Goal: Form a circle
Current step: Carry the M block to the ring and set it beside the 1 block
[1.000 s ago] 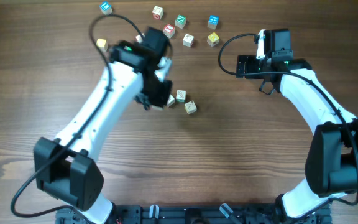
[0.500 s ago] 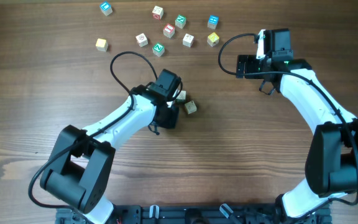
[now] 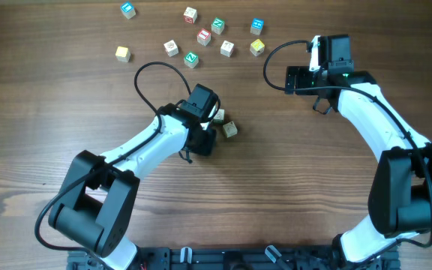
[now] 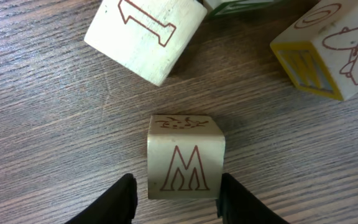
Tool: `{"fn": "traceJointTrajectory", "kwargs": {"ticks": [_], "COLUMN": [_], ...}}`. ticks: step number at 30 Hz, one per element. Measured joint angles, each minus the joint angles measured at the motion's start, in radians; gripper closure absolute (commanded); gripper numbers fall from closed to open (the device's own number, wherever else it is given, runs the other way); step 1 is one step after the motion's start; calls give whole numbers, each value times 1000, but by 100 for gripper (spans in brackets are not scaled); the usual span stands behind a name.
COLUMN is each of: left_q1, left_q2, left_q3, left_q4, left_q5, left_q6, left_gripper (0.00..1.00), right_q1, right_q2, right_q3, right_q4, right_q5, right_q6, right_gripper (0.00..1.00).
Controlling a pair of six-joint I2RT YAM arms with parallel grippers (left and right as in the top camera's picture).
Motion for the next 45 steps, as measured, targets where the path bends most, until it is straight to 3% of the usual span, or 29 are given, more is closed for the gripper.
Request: {"fn": "traceJointTrajectory", "kwargs": {"ticks": [8,11,15,19,23,32,38,45], "left_q1": [0,0,0,0,0,0,0,0], "left_q2": [0,0,0,0,0,0,0,0], "left_q3": [0,-2,-2,-2,-2,-2,-2,-2], "left_q4": [13,31,35,42,58,67,60,60], "left_q5": [0,0,0,0,0,0,0,0], "left_q6": [0,0,0,0,3,87,123,130], "left_gripper": [66,58,57,69,71,66,55,66], "right_q1": [0,0,0,0,0,0,0,0], "right_q2": [0,0,0,0,0,0,0,0], "right_q3": [0,0,0,0,0,0,0,0], "right_q4": [0,0,0,0,0,0,0,0], "right_q5": [0,0,0,0,0,0,0,0], "right_q6": [0,0,0,0,0,0,0,0], "right_gripper": [0,0,0,0,0,0,0,0]}}
